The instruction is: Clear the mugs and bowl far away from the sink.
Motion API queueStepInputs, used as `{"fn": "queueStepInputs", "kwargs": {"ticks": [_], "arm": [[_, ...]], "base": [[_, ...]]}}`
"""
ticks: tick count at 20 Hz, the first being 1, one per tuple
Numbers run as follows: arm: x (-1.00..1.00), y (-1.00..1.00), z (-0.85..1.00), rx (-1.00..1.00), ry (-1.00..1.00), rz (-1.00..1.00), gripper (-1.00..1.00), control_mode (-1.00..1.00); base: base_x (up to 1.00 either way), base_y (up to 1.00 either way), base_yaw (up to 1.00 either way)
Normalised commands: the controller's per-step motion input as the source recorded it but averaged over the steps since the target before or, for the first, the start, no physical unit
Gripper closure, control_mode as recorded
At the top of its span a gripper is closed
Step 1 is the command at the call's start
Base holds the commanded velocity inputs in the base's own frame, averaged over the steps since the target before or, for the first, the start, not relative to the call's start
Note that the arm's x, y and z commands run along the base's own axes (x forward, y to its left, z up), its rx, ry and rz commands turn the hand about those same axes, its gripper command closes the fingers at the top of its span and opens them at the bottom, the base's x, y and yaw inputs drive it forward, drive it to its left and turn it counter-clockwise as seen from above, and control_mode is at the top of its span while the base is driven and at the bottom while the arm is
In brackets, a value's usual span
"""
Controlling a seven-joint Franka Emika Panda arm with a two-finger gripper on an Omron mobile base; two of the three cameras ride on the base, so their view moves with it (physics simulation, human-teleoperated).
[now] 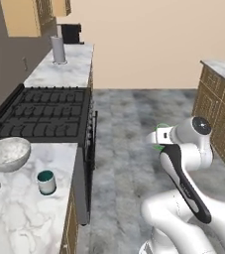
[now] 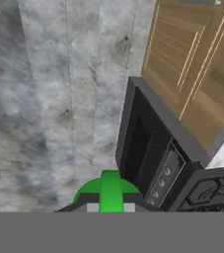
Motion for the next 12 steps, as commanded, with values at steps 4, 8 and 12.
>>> {"fn": "queueStepInputs", "kwargs": {"ticks": [4, 8, 12], "arm": [[0.00, 0.00, 0.00, 0.00, 0.00, 0.00, 1.00, 1.00], [0.00, 0.00, 0.00, 0.00, 0.00, 0.00, 1.00, 1.00], [0.00, 0.00, 0.00, 0.00, 0.00, 0.00, 1.00, 1.00]], "base": [[0.00, 0.07, 0.36], [0.05, 0.01, 0.45], [0.14, 0.00, 0.52]]}}
